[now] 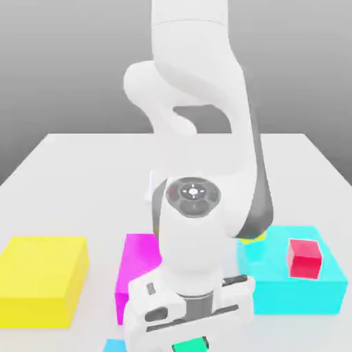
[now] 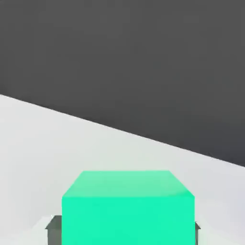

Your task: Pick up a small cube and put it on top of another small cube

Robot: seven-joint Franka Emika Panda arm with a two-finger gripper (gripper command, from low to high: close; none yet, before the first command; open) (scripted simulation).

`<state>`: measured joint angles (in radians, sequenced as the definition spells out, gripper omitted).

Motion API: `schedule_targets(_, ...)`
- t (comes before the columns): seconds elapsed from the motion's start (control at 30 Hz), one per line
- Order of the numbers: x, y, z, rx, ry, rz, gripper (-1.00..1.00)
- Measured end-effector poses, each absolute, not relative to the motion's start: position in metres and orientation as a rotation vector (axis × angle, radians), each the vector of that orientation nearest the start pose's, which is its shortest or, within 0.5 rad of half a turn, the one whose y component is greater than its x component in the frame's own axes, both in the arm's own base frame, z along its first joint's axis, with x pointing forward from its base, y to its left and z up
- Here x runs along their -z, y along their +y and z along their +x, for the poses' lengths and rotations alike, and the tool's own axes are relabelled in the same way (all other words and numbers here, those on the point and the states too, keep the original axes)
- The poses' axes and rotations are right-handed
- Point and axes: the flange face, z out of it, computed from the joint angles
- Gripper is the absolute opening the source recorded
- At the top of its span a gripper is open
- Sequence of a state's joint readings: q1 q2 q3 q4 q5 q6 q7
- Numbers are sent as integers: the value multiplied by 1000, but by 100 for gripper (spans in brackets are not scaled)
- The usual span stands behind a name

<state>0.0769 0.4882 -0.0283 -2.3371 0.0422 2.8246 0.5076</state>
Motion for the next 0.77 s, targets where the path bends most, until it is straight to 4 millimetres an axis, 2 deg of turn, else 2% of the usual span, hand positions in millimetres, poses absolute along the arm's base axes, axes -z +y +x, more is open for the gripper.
schedule_targets(0.07,-141,21,507,0,771,-3046,-100)
schedule_targets(0.17,-178,21,507,0,770,-3046,-100)
schedule_targets(0.2,-190,16,509,-1,788,-3042,-100)
schedule_targets(0.37,-234,-70,531,-1,1025,-2970,-100)
schedule_targets(0.43,-220,-83,534,-1,1056,-2958,-100)
schedule_targets(0.5,-192,-86,534,-1,1065,-2955,-100)
schedule_targets(0.53,-184,-86,534,-1,1067,-2954,100)
schedule_targets(0.73,-179,-87,533,-1,1068,-2954,100)
schedule_targets(0.77,-185,-87,534,0,1068,-2954,100)
